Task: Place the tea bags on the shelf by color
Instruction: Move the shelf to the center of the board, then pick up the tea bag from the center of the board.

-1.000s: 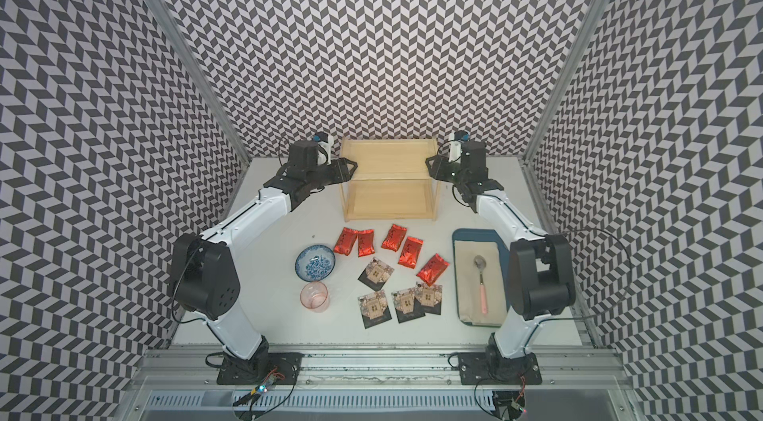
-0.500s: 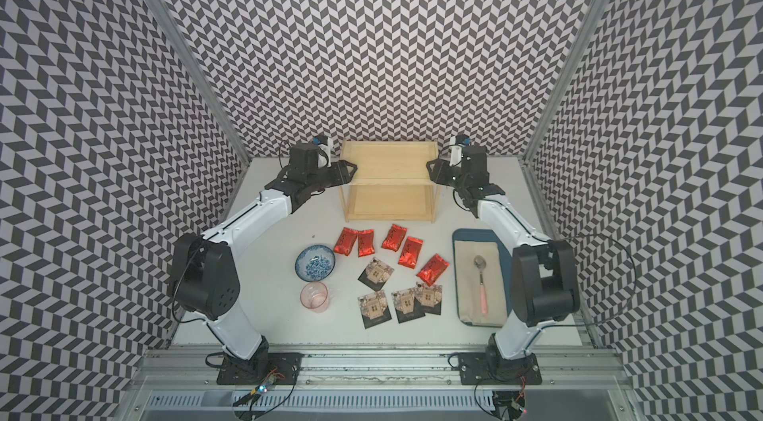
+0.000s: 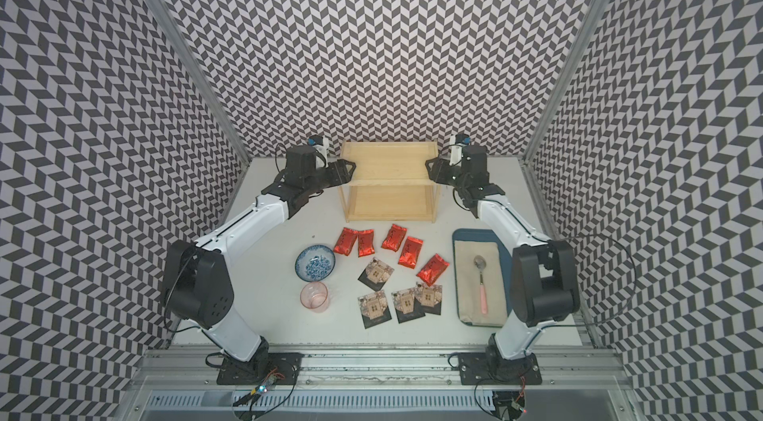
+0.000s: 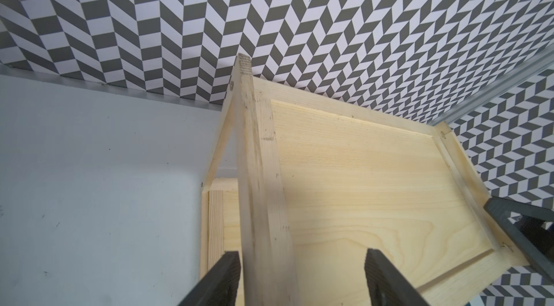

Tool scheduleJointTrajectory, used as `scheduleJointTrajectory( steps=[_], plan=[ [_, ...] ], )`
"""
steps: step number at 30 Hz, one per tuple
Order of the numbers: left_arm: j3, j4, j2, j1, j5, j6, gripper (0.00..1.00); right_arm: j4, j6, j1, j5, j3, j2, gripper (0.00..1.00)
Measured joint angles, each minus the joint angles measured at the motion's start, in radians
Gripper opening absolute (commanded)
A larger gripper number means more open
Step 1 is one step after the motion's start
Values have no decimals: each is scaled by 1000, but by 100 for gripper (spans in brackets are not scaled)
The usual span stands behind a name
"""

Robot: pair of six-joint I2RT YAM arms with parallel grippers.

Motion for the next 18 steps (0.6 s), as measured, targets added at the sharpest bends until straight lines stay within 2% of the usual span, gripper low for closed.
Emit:
scheduleJointTrajectory(
  steps=[5,8,14,18],
  plan=[
    [5,2,-20,0,-51,16,86,-27,-3,-3,6,30,0,67],
    [5,-12,-41,0,-98,38,99,-46,-10,-5,19,80,-1,70],
    [-4,-42,-153,0,-215,64,99,-87,-27,-5,66,119,-46,72],
    [-73,-41,-282,0,-277,84,99,-121,-27,-1,121,98,-109,71]
  ],
)
